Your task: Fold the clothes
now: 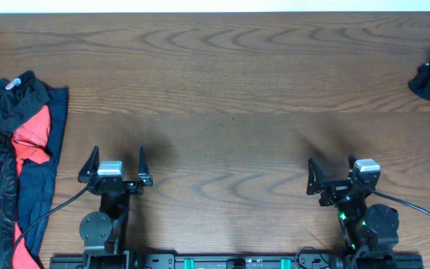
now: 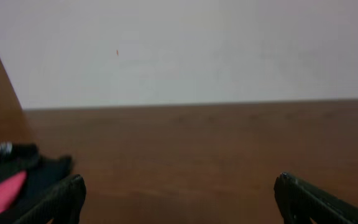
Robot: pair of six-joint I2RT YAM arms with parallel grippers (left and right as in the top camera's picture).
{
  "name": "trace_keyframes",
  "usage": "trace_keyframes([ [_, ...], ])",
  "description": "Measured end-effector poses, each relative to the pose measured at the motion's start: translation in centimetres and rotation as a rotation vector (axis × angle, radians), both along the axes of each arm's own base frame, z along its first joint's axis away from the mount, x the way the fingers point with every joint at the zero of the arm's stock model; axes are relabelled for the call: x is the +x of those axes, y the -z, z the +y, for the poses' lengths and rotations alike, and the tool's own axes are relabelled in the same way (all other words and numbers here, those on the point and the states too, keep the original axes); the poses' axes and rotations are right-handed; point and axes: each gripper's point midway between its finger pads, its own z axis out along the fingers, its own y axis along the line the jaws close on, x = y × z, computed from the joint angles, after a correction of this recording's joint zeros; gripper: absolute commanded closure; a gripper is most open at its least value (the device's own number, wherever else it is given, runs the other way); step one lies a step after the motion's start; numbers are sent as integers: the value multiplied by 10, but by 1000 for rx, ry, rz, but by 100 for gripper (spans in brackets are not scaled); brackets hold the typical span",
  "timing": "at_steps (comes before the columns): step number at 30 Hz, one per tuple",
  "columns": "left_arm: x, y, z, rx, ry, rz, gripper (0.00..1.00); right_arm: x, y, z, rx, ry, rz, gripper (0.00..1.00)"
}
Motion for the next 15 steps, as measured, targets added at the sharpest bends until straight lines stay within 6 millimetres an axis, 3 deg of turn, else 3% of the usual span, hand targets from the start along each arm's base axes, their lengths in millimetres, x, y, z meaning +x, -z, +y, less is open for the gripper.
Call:
trace_keyframes([
  [15,0,7,0,0,0,30,2,0,0,0,0,0,0,1],
])
